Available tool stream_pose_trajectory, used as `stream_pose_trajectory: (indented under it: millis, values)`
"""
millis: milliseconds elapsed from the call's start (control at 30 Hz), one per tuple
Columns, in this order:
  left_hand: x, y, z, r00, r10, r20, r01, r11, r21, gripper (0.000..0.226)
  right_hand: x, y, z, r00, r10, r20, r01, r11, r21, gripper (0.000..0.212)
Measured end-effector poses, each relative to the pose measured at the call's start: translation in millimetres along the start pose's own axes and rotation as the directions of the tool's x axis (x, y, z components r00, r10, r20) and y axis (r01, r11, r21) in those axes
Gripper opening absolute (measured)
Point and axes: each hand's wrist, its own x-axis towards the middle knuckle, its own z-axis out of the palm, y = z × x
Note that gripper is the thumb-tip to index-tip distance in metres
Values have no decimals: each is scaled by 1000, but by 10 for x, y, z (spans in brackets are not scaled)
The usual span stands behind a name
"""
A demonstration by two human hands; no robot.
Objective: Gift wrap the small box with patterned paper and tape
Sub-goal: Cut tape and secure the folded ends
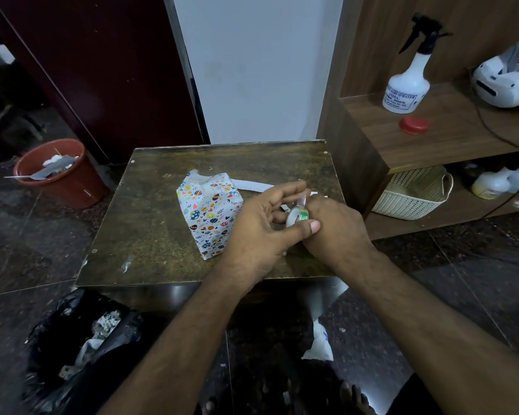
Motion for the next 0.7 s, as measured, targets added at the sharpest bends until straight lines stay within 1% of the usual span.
stream_pose_trajectory:
  millis: [67, 200, 233, 333, 433, 500, 633, 700]
  values:
    - [16, -41, -24, 1000, 1, -17, 0, 999, 55, 61, 5, -8, 21, 1000, 3, 1, -3, 999, -38, 40]
    - [24, -169, -39, 995, 23, -93, 6, 952, 306, 62, 13, 9, 15, 1000, -1, 18, 2, 995, -103, 40]
    - [21, -183, -35, 994, 18, -109, 21, 938, 345, 62, 25, 16, 10, 1000, 12, 19, -10, 994, -111, 40]
    - [24, -236, -42, 987, -5, -162, 66, 925, 374, 59, 62, 17, 6, 997, 64, 44, -60, 994, -87, 41]
    - [18, -267, -37, 981, 2, -195, 80, 908, 412, 65, 81, 10, 13, 994, 82, 67, -77, 994, -77, 41]
    - [-14, -246, -18, 980, 22, -197, 73, 883, 463, 63, 74, -8, 15, 994, 85, 65, -78, 992, -102, 41]
    - [-63, -163, 13, 985, 75, -153, 35, 790, 612, 60, 54, -33, -7, 996, 58, 63, -48, 988, -150, 37]
    - [-74, -132, 22, 987, 80, -138, 26, 771, 636, 61, 53, -24, -40, 995, 55, 79, -42, 988, -152, 38]
